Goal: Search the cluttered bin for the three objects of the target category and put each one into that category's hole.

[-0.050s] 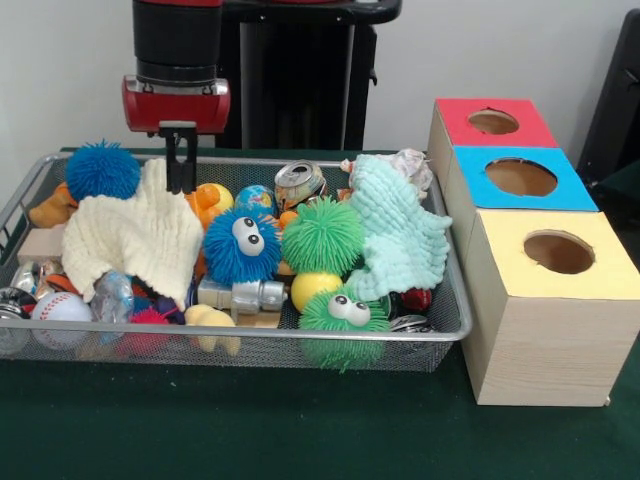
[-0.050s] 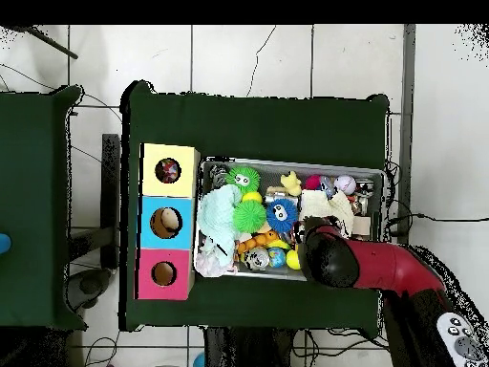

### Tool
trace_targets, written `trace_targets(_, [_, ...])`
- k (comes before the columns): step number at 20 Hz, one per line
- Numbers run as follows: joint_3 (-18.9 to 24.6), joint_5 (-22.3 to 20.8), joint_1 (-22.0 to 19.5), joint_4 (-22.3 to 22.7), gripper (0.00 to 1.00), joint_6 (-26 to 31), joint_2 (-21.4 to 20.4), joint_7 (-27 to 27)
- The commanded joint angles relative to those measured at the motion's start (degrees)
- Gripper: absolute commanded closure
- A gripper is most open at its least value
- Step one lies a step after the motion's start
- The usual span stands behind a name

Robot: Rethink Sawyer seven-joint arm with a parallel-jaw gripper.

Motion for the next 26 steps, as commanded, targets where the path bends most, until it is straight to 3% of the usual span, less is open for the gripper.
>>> trace_targets(1, [7.5, -4.9, -1.9, 2.3, 1.00, 3.4, 0.3, -7.7])
trace_targets(5, [7.1, -3.1, -0.7, 3.9, 1.00, 4.2, 0.5, -2.8])
trace_targets(13, [3.0, -0.6, 6.3, 8.4, 1.00, 0.6, -2.1, 7.1])
trace_targets(21, [0.6, 2.2, 9.9, 15.1, 1.00, 0.7, -8.8, 10.2])
trace_targets(26, [0.9, 4.3, 10.0, 20.8, 1.00, 0.6, -14.3, 9.6])
